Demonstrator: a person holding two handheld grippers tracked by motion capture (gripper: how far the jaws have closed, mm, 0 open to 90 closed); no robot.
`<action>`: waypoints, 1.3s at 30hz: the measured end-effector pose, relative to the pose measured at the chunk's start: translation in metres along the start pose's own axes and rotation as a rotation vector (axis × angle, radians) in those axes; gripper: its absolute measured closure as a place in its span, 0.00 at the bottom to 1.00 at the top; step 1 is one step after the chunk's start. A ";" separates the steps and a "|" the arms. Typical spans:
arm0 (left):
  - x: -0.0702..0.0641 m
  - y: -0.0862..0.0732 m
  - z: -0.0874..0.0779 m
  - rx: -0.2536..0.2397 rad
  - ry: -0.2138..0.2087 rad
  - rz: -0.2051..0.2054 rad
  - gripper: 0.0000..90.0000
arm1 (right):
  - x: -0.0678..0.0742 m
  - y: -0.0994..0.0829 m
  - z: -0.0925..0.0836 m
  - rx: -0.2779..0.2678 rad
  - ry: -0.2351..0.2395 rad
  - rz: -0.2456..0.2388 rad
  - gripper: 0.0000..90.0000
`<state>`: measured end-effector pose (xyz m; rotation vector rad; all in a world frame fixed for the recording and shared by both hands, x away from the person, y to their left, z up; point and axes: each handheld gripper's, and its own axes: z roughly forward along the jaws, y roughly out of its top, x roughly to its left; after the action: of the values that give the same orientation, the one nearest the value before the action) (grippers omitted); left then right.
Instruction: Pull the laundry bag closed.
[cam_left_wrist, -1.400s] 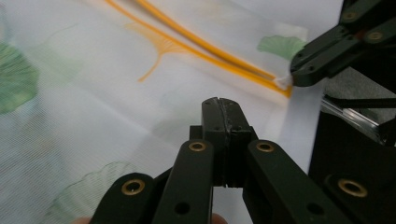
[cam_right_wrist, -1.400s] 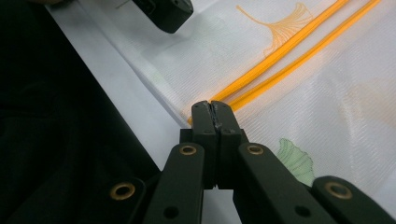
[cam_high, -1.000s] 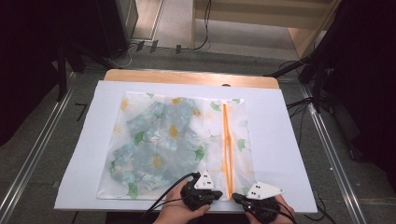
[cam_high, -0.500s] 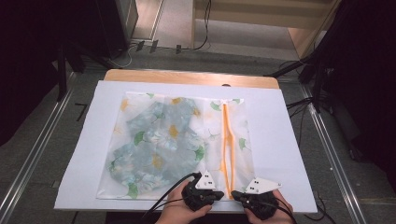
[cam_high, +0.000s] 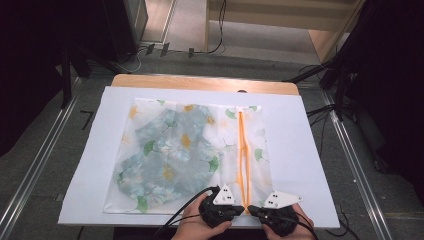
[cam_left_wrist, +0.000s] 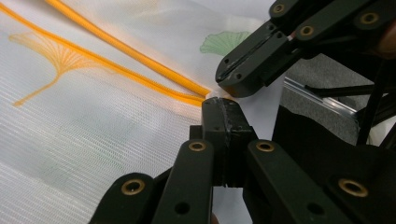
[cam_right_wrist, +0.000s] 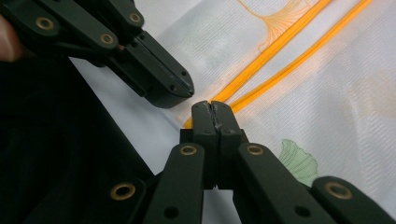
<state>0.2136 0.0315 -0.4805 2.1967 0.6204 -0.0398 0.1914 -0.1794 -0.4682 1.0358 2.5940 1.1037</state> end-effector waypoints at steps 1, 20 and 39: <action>0.000 0.000 0.001 0.006 0.002 0.001 1.00 | 0.000 0.000 0.000 0.002 0.001 0.001 1.00; -0.006 -0.002 0.003 0.015 0.035 0.066 1.00 | -0.002 0.014 0.007 0.014 -0.028 0.045 1.00; -0.006 -0.002 0.003 0.010 0.030 0.059 1.00 | -0.018 0.030 0.013 -0.009 -0.028 0.055 1.00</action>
<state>0.2081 0.0283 -0.4827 2.2280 0.5727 0.0208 0.2264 -0.1684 -0.4594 1.1183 2.5508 1.1043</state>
